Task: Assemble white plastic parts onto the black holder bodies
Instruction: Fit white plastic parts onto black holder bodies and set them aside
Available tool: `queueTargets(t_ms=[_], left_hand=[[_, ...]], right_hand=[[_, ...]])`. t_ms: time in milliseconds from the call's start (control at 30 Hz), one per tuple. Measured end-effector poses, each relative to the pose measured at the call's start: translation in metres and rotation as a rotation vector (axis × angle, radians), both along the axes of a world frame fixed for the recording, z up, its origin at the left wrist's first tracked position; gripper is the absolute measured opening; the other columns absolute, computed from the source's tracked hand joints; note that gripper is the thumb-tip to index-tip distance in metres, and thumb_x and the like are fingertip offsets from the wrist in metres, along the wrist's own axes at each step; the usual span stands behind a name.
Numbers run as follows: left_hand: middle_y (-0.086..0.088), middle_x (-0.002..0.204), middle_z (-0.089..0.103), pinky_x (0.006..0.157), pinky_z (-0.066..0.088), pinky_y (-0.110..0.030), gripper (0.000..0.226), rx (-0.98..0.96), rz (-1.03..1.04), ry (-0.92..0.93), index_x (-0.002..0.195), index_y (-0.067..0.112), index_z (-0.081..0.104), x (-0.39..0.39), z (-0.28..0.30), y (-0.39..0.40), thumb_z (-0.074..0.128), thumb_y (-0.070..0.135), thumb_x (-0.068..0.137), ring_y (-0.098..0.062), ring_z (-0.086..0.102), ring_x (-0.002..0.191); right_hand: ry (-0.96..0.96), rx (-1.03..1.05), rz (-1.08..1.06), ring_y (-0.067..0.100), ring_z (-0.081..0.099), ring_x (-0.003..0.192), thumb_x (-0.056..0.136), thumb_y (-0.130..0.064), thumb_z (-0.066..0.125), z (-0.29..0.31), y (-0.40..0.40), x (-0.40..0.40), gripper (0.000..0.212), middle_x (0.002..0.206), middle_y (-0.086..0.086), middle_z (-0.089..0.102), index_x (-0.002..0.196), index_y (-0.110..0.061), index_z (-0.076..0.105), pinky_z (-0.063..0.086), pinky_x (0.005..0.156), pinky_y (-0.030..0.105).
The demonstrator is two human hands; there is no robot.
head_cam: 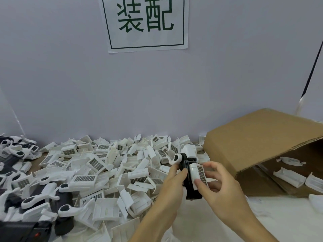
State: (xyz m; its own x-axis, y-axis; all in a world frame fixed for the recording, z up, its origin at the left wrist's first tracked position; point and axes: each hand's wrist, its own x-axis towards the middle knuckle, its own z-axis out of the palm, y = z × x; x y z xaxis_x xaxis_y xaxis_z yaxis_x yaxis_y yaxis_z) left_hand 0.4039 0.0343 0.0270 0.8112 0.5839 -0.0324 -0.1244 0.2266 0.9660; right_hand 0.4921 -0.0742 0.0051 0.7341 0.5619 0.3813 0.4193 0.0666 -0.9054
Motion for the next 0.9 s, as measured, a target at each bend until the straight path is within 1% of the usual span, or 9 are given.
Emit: queueTargets(t_ms=[100, 200, 267, 367, 433, 600, 733, 800, 900], left_hand=[[-0.003, 0.096, 0.077, 0.077, 0.060, -0.032, 0.033, 0.033, 0.027, 0.031, 0.124, 0.035, 0.063, 0.0009, -0.0028, 0.0012, 0.043, 0.015, 0.107, -0.012, 0.075, 0.082], [0.006, 0.102, 0.078, 0.093, 0.057, -0.037, 0.029, 0.077, 0.058, 0.042, 0.119, 0.040, 0.063, 0.0003, -0.0055, 0.0016, 0.046, 0.020, 0.107, -0.016, 0.073, 0.101], [0.008, 0.102, 0.078, 0.094, 0.056, -0.036, 0.026, 0.105, 0.062, 0.034, 0.114, 0.043, 0.063, -0.0005, -0.0047, 0.0014, 0.050, 0.022, 0.106, -0.013, 0.073, 0.101], [0.004, 0.091, 0.078, 0.061, 0.054, -0.018, 0.025, 0.141, 0.047, 0.023, 0.112, 0.039, 0.067, -0.0012, -0.0049, 0.0017, 0.054, 0.019, 0.104, -0.007, 0.073, 0.073], [0.004, 0.088, 0.078, 0.051, 0.047, -0.013, 0.029, 0.169, 0.030, 0.025, 0.104, 0.039, 0.072, -0.0022, -0.0035, 0.0015, 0.054, 0.016, 0.104, -0.005, 0.071, 0.066], [0.003, 0.104, 0.078, 0.093, 0.055, -0.033, 0.049, 0.221, 0.013, 0.025, 0.094, 0.047, 0.077, -0.0004, -0.0020, -0.0007, 0.043, 0.015, 0.108, -0.018, 0.072, 0.104], [0.002, 0.105, 0.078, 0.096, 0.056, -0.035, 0.047, 0.258, 0.007, 0.036, 0.103, 0.039, 0.077, 0.0004, -0.0048, 0.0004, 0.039, 0.012, 0.108, -0.019, 0.072, 0.104], [0.004, 0.105, 0.078, 0.091, 0.058, -0.031, 0.048, 0.249, 0.000, 0.038, 0.104, 0.039, 0.076, -0.0003, -0.0038, 0.0018, 0.037, 0.012, 0.109, -0.014, 0.073, 0.101], [0.013, 0.093, 0.078, 0.062, 0.052, -0.012, 0.054, 0.217, -0.032, 0.024, 0.094, 0.050, 0.075, -0.0007, -0.0011, 0.0034, 0.038, 0.014, 0.108, 0.003, 0.072, 0.082]], right_hand=[[0.005, -0.001, -0.045, 0.006, 0.072, 0.074, 0.084, -0.016, 0.077, -0.0013, 0.0006, 0.0018, 0.037, 0.095, -0.016, 0.074, 0.107, -0.039, 0.060, 0.051, 0.064, 0.013], [0.016, 0.050, -0.085, 0.005, 0.073, 0.077, 0.086, -0.015, 0.075, 0.0000, 0.0000, 0.0029, 0.036, 0.099, -0.014, 0.075, 0.111, -0.036, 0.060, 0.052, 0.065, 0.013], [0.020, 0.097, -0.090, 0.003, 0.072, 0.082, 0.086, -0.014, 0.074, 0.0010, -0.0009, 0.0035, 0.036, 0.099, -0.016, 0.076, 0.114, -0.032, 0.061, 0.052, 0.068, 0.012], [-0.021, 0.084, -0.054, -0.003, 0.070, 0.091, 0.087, -0.014, 0.074, 0.0002, -0.0012, 0.0022, 0.038, 0.099, -0.029, 0.072, 0.113, -0.038, 0.061, 0.051, 0.069, 0.010], [-0.053, 0.045, -0.036, -0.005, 0.068, 0.096, 0.086, -0.018, 0.075, 0.0004, -0.0005, -0.0001, 0.040, 0.102, -0.035, 0.069, 0.111, -0.045, 0.058, 0.052, 0.072, 0.011], [-0.072, 0.059, -0.094, -0.006, 0.068, 0.095, 0.085, -0.021, 0.077, -0.0007, 0.0001, 0.0036, 0.042, 0.102, -0.027, 0.073, 0.118, -0.040, 0.060, 0.052, 0.072, 0.009], [-0.129, 0.021, -0.079, -0.009, 0.066, 0.098, 0.084, -0.020, 0.078, -0.0021, -0.0004, 0.0022, 0.050, 0.103, -0.033, 0.070, 0.125, -0.037, 0.057, 0.052, 0.073, 0.008], [-0.147, 0.004, -0.066, -0.007, 0.067, 0.100, 0.083, -0.019, 0.079, -0.0031, -0.0002, 0.0013, 0.053, 0.105, -0.033, 0.069, 0.127, -0.036, 0.056, 0.052, 0.074, 0.009], [-0.174, 0.007, -0.059, -0.009, 0.066, 0.099, 0.082, -0.021, 0.080, -0.0022, 0.0000, 0.0002, 0.052, 0.103, -0.041, 0.066, 0.122, -0.041, 0.055, 0.051, 0.072, 0.006]])
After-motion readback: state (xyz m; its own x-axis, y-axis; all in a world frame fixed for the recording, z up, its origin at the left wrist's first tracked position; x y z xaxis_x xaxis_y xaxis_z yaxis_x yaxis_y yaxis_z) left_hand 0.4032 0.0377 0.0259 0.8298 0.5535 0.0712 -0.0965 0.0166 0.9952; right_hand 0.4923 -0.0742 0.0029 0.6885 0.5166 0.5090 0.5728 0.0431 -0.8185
